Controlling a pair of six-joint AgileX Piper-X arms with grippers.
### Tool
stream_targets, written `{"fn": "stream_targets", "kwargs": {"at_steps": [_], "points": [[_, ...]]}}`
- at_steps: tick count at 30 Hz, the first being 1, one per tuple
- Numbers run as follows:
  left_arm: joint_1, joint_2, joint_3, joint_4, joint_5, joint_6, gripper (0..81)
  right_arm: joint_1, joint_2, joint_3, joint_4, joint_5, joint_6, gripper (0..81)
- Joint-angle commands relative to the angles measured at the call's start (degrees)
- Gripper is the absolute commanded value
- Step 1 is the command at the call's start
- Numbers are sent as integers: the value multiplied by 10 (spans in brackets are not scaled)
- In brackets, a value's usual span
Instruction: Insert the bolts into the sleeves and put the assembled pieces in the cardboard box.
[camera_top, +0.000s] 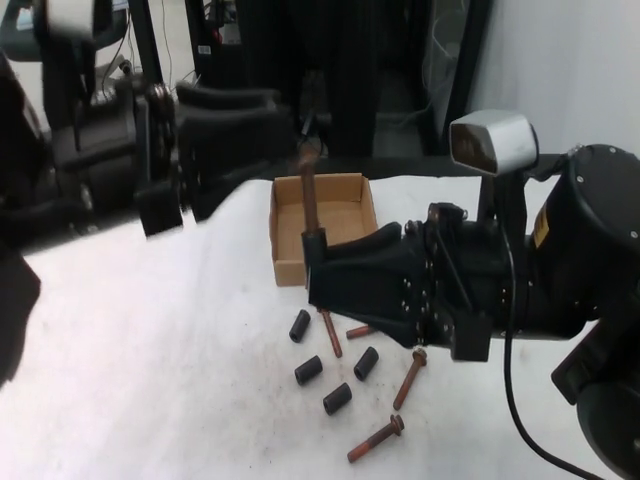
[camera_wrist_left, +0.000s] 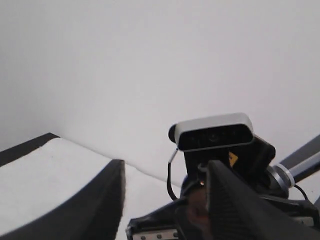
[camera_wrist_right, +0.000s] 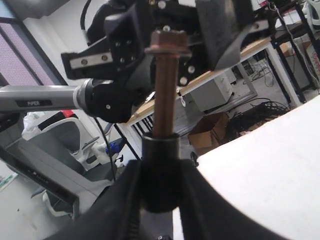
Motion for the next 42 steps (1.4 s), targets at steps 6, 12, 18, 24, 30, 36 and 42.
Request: {"fn": "stream_targets", "kwargs": {"at_steps": [6, 12, 18, 24, 30, 36, 42], "points": [[9, 0, -9, 40, 30, -6, 459, 1, -7, -4, -9, -21, -3, 8], [13, 0, -9, 44, 27, 5, 366, 1, -7, -4, -9, -3, -3, 8], [65, 0, -9, 44, -11, 57, 3, -18, -7, -21, 9, -10, -3, 8], [122, 0, -9, 117, -26, 113, 3, -70, -6, -77, 117, 11, -31, 8], [116, -23, -9, 383, -159, 286, 3, -92, 14, -218, 527, 247, -318, 8], [89, -59, -7, 560, -304, 373, 3, -91, 140, -394, 721, 365, -415, 8], [74, -86, 2, 575, -322, 371, 3, -91, 290, -526, 788, 418, -419, 8]]}}
